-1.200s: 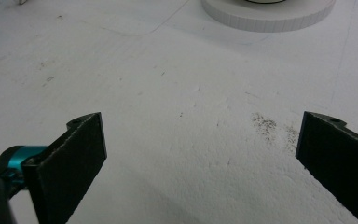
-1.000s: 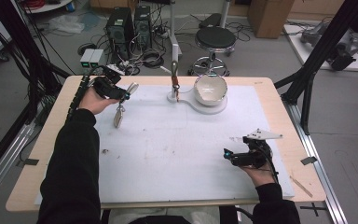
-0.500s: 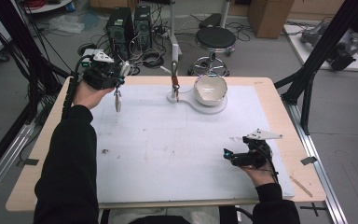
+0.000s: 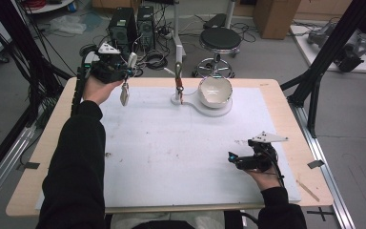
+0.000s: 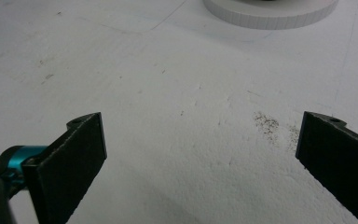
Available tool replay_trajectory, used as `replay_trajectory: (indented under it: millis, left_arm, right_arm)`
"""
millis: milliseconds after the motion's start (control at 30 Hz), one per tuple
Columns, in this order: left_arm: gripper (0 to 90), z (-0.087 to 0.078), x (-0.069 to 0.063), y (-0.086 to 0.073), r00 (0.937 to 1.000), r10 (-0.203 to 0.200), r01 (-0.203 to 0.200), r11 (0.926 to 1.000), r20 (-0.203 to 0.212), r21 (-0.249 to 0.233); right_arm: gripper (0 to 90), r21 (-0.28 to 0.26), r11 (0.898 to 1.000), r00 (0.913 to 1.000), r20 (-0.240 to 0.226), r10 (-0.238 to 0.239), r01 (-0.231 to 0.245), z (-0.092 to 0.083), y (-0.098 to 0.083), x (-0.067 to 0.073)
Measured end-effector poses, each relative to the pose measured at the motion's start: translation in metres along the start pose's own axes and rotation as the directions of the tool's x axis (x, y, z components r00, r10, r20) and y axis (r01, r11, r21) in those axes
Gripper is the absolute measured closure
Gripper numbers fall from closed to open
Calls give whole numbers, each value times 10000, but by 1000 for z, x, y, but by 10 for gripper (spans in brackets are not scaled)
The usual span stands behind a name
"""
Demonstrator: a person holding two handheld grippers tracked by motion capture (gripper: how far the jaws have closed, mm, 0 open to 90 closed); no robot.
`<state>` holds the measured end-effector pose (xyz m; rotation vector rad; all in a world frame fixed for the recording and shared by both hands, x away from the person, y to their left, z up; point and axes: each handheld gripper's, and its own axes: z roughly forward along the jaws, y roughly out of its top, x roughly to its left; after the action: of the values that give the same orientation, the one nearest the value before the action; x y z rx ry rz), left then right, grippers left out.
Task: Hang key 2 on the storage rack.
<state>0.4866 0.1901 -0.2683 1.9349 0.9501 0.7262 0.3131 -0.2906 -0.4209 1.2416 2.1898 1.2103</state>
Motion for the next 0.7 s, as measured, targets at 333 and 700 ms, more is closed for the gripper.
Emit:
replay_trajectory:
  millis: [333,700]
  left_arm:
    - [756,27,-13,19,9993,-17,12,9999,-386,-138]
    - [756,49,-22,33,9935,-1049,1022,9930,-442,-600]
  right_arm:
    - [8,-112,9998,9998,51,171,-171,-1,-1,-1]
    - [8,-72,9998,9998,55,199,-199,-2,-3,-2]
